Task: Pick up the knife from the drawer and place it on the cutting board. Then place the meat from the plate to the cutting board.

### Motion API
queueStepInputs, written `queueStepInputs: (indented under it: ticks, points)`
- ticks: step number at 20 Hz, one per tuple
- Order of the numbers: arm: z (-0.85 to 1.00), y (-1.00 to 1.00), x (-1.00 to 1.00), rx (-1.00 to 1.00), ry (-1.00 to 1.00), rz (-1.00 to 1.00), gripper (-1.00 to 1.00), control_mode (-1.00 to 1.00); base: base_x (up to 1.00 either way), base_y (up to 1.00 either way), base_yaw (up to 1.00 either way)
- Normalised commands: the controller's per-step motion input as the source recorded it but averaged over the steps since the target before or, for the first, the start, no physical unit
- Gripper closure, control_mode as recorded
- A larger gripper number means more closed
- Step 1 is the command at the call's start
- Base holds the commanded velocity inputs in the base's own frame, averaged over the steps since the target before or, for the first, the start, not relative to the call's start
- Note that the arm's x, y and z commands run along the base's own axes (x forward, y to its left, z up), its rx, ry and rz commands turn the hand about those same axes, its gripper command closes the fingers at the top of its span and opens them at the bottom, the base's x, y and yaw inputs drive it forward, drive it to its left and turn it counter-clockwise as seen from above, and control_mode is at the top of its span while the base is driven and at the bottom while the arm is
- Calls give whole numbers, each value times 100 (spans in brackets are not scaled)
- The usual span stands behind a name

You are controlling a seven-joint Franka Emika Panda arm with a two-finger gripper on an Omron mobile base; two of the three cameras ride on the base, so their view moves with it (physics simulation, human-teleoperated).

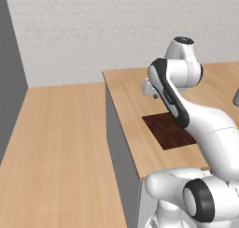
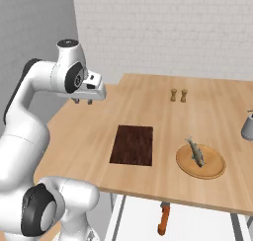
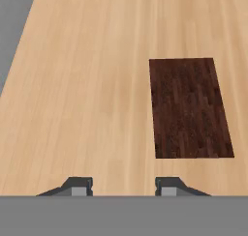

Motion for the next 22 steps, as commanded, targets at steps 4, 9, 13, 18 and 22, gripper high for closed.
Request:
queueStepInputs:
  ticks: [4,9,13,18,22]
  points:
    - [-2,-3,-38,1,-10,0,-100,-100,0,0,0]
    - [-5,-68,-65,17,-4,-17,-100,-100,0,0,0]
    - [-1,-73,-64,15,-1,-21,-100,-100,0,0,0]
    - [-20,-67,-33,8,1,-23,-100,-100,0,0,0]
    - [-45,-81,0,0,5,-14,-100,-100,0,0,0]
